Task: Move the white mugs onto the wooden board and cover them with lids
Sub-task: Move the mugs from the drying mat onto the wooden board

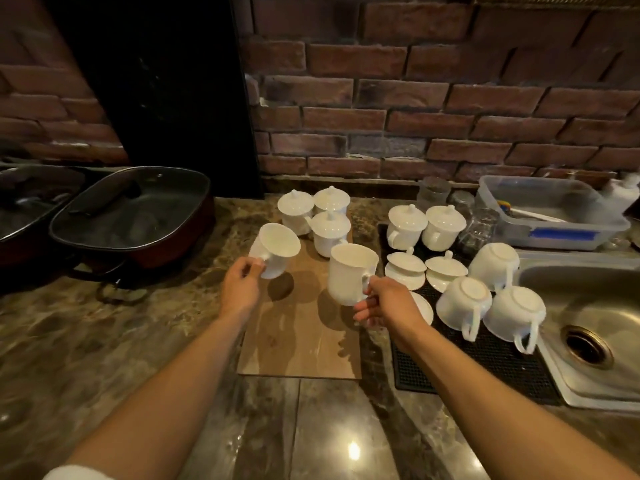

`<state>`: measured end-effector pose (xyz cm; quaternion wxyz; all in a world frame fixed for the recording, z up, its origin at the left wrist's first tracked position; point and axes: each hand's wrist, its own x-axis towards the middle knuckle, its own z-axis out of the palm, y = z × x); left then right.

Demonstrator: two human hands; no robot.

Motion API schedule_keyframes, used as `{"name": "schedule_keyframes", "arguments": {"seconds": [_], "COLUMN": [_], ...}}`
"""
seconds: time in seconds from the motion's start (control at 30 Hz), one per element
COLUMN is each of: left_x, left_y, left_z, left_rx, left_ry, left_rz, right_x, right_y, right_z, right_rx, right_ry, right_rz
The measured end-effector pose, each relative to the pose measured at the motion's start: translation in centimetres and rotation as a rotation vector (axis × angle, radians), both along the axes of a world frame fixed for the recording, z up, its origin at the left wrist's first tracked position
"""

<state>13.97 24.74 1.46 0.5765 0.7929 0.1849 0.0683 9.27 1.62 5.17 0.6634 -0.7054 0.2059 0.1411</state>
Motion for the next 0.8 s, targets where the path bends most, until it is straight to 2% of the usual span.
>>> {"name": "schedule_keyframes", "arguments": {"seconds": [0.13,0.4,0.6,0.8], "left_x": [2.3,6.2,7.4,8.0], "left_y": [-0.7,-2.4,-2.9,-3.2], "left_z": [-1.5,-4.4,-6.5,-7.9], "left_rx": [-0.163,-0.313,-0.333,-0.339], "left_ry": [-0.003,0.057,0.090,0.106], "left_rz": [0.037,0.089,0.090,0.093], "right_x": [1.0,2.6,3.7,4.4], "right_y": [1.5,5.3,7.6,8.5], "right_z": [-2.4,-6.4,-8.0,-8.7], "right_rx": [0.038,0.059,0.132,0.086], "right_ry": [-0.079,-0.114,-0.086,-0.102], "right_rz": [-0.055,-0.136,-0.173,-0.206]}}
